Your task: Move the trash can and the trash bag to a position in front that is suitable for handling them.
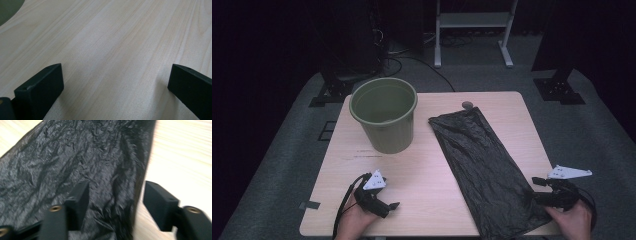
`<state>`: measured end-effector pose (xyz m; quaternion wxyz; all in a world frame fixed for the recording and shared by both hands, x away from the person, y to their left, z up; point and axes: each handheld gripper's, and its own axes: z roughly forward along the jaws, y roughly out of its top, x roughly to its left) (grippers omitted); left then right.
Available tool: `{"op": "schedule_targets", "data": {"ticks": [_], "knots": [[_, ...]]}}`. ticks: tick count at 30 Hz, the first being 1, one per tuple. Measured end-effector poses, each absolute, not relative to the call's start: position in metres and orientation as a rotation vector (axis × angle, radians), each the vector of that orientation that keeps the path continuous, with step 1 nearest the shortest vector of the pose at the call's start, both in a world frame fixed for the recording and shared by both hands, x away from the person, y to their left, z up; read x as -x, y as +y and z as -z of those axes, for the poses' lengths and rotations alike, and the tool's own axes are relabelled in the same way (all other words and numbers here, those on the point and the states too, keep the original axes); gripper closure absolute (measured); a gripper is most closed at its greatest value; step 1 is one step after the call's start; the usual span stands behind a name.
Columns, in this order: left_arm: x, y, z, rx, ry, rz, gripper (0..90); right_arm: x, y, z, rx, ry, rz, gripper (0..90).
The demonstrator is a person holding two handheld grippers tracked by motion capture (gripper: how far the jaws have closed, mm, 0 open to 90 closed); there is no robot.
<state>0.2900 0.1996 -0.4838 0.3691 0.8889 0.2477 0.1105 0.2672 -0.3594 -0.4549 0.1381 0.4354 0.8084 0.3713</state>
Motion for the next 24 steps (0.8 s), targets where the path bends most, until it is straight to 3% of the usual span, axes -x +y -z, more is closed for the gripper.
{"op": "schedule_targets", "data": {"ticks": [6, 15, 24], "knots": [[-0.290, 0.200, 0.484, -2.282, 0.636, -0.284, 0.0, -0.279, -0.339, 0.452, -1.276, 2.324, -0.983, 12.5], [-0.290, 0.200, 0.484, -2.282, 0.636, -0.284, 0.0, -0.287, -0.328, 0.443, -1.269, 2.294, -1.071, 9.4], [-0.290, 0.200, 0.484, -2.281, 0.636, -0.283, 0.0, -0.310, -0.275, 0.443, -1.180, 2.321, -0.985, 9.3]]}}
